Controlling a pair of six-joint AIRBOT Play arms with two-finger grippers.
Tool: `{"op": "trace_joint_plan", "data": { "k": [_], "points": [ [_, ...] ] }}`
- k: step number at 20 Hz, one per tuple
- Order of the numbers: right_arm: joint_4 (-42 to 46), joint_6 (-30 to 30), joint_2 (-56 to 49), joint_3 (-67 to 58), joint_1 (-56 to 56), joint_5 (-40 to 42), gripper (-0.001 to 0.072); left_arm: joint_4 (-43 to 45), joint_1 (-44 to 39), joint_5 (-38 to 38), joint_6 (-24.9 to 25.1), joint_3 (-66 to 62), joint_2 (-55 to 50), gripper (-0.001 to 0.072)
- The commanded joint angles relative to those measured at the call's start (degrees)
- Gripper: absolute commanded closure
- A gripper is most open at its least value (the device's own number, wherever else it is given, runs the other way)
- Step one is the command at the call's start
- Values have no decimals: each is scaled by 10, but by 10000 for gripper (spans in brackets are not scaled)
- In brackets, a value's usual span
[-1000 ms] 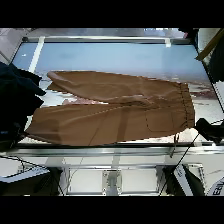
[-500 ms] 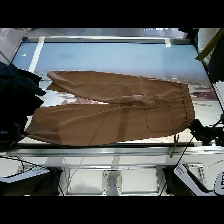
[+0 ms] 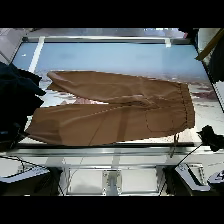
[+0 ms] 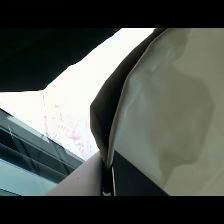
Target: Fold the clothes and pants, and hang the long-sleeved shirts on hangers.
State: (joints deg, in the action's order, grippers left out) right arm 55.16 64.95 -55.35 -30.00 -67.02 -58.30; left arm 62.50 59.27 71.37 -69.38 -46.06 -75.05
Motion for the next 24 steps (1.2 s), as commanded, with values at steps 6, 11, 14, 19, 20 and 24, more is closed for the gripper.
{"op": "trace_joint_plan", "data": {
  "k": [6, 11, 14, 19, 20, 24],
  "points": [
    [-102, 40, -19, -10, -11, 17, 239, 0, 0, 0, 0, -1, 0, 692],
    [-167, -17, -123, -10, 49, 14, 202, 0, 0, 0, 0, -1, 0, 692],
    [-167, -16, -153, -10, 97, 71, 203, 0, 0, 0, 0, -1, 0, 692],
    [-161, -14, -155, -10, 106, 71, 204, 0, 0, 0, 0, -1, 0, 692],
    [-159, -14, -155, -10, 106, 66, 204, 0, 0, 0, 0, -1, 0, 692],
    [-160, -14, -155, -10, 106, 82, 284, 0, 0, -2, 0, -1, 0, 692]
  ]
}}
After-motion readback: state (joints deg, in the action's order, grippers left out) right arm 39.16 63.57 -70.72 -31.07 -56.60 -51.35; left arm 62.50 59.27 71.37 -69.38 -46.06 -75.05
